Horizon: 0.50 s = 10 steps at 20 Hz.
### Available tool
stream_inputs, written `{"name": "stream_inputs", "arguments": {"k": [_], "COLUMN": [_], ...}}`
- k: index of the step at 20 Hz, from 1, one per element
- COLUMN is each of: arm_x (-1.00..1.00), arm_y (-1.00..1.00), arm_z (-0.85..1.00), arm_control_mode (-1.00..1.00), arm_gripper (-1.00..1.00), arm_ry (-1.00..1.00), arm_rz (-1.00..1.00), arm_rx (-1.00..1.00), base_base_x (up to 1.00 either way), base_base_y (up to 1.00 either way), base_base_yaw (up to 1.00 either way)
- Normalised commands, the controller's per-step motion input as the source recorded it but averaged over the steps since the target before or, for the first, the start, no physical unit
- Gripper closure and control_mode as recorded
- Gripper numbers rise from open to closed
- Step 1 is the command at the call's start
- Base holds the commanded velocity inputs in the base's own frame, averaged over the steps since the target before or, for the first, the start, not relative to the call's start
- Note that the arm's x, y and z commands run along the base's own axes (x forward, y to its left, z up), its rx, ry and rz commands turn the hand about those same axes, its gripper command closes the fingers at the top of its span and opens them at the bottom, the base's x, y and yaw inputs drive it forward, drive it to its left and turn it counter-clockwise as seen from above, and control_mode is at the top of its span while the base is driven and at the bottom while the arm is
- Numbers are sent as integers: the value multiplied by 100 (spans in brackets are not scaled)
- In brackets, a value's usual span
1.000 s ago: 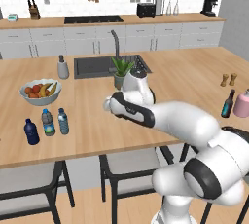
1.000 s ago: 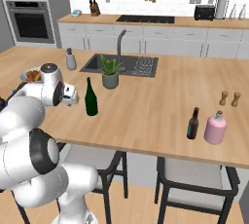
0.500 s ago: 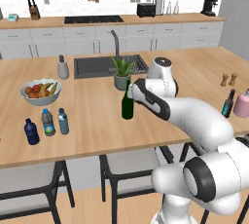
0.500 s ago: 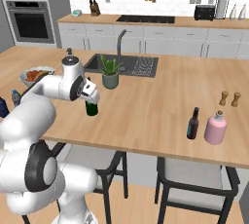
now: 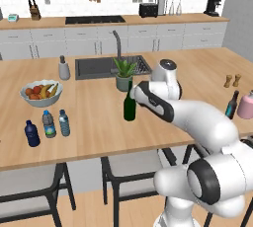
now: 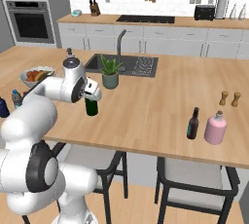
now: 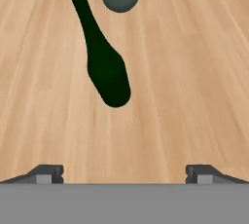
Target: Move the plastic bottles in the middle to the plastics group, and the glass bottles in the middle to the glass group.
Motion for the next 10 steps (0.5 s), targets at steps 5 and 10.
{"name": "stream_inputs", "arguments": {"k": [5, 10], "arm_x": [23, 74], "arm_y": [7, 28], "arm_z": [12, 21], "arm_control_mode": [-100, -100], "arm_gripper": [-100, -100], "arm_ry": [-3, 3], "arm_rz": [-3, -6], "arm_rx": [-13, -13], "base_base_x": [0, 0], "base_base_y": [0, 0], "base_base_yaw": [0, 0]}}
